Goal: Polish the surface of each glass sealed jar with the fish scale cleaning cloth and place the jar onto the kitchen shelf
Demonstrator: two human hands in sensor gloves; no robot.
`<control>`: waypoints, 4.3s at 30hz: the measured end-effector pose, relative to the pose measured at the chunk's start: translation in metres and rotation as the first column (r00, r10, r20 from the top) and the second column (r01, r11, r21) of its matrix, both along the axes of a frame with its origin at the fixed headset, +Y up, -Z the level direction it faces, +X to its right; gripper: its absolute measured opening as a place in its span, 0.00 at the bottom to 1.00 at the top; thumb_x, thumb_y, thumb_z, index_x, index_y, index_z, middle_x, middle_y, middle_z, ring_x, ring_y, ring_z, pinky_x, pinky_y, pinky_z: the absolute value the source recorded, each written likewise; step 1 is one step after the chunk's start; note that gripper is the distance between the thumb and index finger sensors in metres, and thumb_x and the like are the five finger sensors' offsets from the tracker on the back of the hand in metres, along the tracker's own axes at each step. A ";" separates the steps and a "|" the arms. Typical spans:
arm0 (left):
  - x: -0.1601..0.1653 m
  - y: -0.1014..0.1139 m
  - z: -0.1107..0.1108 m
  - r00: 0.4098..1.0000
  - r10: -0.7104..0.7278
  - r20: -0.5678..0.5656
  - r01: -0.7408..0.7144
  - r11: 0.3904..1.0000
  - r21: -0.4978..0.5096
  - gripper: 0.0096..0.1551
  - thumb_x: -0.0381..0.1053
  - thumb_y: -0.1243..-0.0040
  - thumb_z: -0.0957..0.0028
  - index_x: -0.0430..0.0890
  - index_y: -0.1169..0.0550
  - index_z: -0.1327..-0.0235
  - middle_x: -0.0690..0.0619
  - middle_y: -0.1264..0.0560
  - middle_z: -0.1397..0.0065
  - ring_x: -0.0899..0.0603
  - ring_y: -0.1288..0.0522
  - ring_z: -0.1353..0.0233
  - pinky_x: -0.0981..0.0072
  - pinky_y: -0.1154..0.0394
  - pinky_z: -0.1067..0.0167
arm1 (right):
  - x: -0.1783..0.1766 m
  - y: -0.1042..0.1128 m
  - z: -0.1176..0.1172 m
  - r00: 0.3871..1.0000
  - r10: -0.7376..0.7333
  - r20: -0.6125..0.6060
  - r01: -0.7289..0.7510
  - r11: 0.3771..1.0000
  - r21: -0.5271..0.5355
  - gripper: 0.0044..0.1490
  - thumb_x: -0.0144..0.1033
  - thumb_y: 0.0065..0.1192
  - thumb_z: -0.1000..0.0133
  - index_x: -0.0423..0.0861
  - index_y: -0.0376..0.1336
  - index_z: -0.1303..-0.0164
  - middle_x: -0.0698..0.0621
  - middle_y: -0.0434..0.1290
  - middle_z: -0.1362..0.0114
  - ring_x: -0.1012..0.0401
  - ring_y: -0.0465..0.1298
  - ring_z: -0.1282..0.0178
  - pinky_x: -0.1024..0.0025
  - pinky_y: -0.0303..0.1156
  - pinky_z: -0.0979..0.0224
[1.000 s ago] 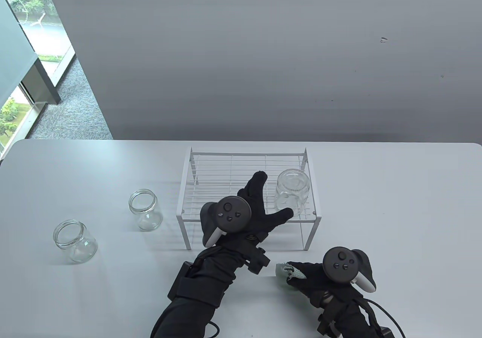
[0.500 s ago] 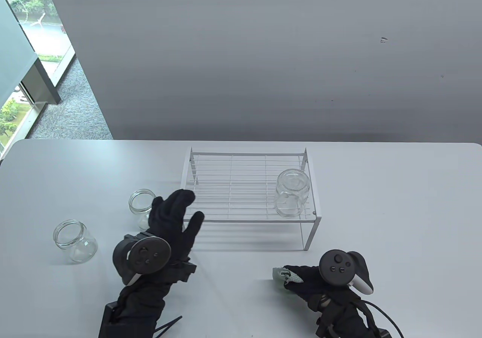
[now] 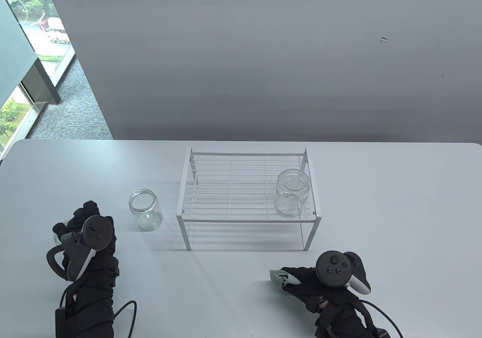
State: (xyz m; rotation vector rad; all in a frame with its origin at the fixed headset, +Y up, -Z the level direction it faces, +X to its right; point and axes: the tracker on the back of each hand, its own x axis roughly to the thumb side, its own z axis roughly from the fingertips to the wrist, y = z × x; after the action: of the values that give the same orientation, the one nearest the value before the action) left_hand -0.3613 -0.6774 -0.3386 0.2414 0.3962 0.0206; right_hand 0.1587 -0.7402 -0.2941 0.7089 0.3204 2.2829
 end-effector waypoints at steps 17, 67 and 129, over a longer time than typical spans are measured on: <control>-0.016 -0.042 -0.007 0.998 -0.042 -0.053 0.031 0.979 -0.200 0.39 0.47 0.38 0.46 0.40 0.39 0.24 0.36 0.32 0.27 0.30 0.30 0.31 0.28 0.49 0.30 | -0.002 0.000 0.000 1.000 0.012 0.001 -0.012 1.000 -0.018 0.31 0.31 0.63 0.44 0.26 0.67 0.37 0.25 0.74 0.42 0.33 0.79 0.50 0.33 0.63 0.42; 0.217 -0.052 0.029 0.156 0.920 0.361 -0.698 0.361 -0.618 0.25 0.47 0.41 0.45 0.47 0.27 0.33 0.47 0.19 0.42 0.48 0.15 0.51 0.38 0.43 0.29 | 0.008 0.020 0.011 0.922 -0.360 0.141 0.282 0.875 0.393 0.32 0.33 0.62 0.44 0.27 0.66 0.36 0.26 0.73 0.40 0.33 0.78 0.47 0.33 0.62 0.41; 0.235 -0.083 0.048 -0.286 0.927 0.243 -0.753 -0.060 -0.655 0.35 0.50 0.47 0.40 0.44 0.43 0.22 0.46 0.25 0.34 0.49 0.17 0.42 0.47 0.58 0.26 | -0.043 0.017 0.015 1.000 -0.015 -0.009 0.018 0.820 0.571 0.49 0.54 0.59 0.43 0.32 0.54 0.24 0.27 0.60 0.27 0.29 0.66 0.32 0.30 0.56 0.36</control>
State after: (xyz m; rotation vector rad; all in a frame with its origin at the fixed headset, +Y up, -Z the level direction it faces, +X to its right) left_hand -0.1264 -0.7604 -0.2906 -0.4393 -0.3317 1.6457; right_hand 0.1161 -0.7233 -0.2793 1.0039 -0.3999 2.3690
